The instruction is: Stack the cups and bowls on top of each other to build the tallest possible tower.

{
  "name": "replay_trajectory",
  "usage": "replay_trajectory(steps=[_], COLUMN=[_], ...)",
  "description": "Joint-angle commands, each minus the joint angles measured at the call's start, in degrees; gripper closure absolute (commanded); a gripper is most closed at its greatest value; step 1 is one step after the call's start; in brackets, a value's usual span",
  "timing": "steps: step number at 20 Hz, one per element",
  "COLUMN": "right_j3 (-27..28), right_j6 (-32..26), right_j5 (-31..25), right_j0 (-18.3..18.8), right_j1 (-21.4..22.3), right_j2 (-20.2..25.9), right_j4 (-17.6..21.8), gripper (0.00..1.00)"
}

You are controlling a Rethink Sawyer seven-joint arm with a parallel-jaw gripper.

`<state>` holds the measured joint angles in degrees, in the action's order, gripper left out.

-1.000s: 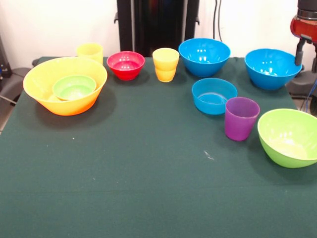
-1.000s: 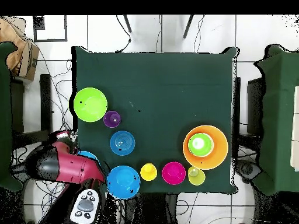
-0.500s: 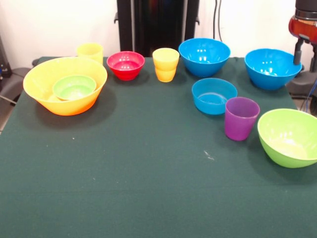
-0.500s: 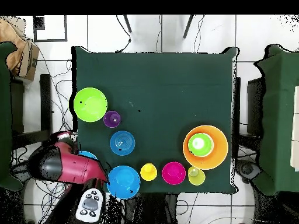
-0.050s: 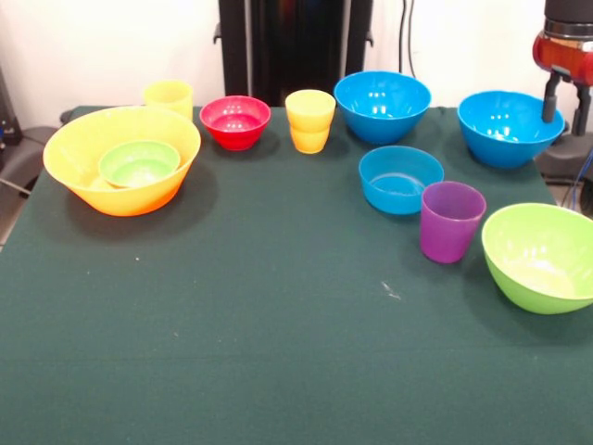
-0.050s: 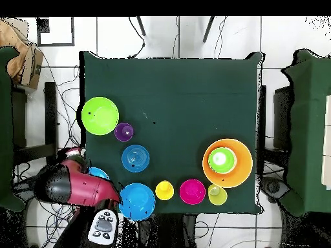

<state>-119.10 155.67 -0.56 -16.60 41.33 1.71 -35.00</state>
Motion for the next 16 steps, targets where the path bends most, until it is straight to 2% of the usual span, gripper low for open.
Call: replay_trajectory(steps=[1,16], right_j3=[-5.36,-0.47], right_j6=[9.96,9.09], right_j5=[4.65,5.14], right_j0=[2.63,-0.74], right_j1=[-1.24,-6.35], right_j2=[7.03,4.31], right_j4=[3.38,0.24], gripper=[0.0,0.0])
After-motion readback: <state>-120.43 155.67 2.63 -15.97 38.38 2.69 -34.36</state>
